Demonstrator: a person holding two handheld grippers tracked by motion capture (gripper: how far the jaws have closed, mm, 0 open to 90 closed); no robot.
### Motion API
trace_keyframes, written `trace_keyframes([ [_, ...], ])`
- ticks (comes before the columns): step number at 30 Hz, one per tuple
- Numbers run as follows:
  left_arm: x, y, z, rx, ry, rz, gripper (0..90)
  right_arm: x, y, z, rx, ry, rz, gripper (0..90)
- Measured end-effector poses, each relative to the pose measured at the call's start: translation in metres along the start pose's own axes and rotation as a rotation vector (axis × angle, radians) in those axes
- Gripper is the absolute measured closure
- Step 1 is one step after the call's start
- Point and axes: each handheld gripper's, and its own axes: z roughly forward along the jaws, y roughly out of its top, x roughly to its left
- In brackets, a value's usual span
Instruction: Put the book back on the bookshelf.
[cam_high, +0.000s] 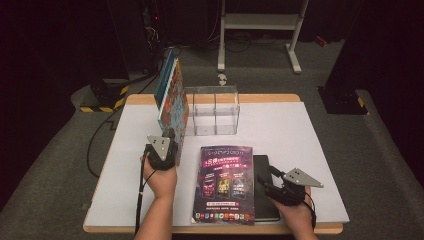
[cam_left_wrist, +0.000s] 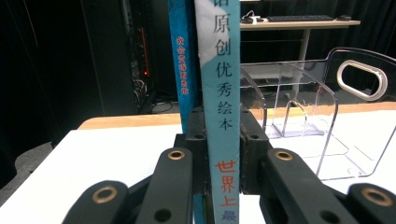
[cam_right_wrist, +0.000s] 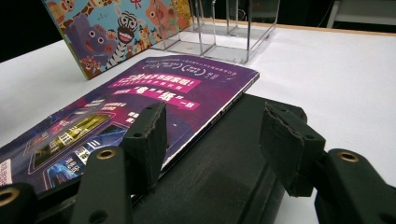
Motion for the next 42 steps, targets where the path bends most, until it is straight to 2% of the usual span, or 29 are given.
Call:
trace_keyframes([
  [10, 0.0011, 0.0006, 0.0034, 0.001, 0.004, -0.01, 77.8, 0.0007, -0.0007, 0.001, 0.004, 0.001, -0.004, 41.2],
  [27, 0.0013, 0.0009, 0.0064, 0.007, 0.002, 0.0, 77.2, 0.0011, -0.0013, 0.002, 0.008, 0.001, -0.006, 41.1],
  [30, 0.0025, 0.0014, 0.0063, 0.011, 0.002, -0.001, 75.3, 0.001, -0.0013, 0.002, 0.008, 0.001, -0.006, 41.1],
  [32, 0.004, 0.0029, 0.0059, 0.018, -0.013, -0.021, 73.6, 0.0009, -0.0014, 0.0021, 0.009, 0.0, -0.008, 41.1],
  [42, 0.0075, 0.0048, 0.0005, 0.045, -0.049, -0.035, 62.7, 0.0018, -0.0019, 0.0027, 0.014, -0.001, -0.017, 40.8],
])
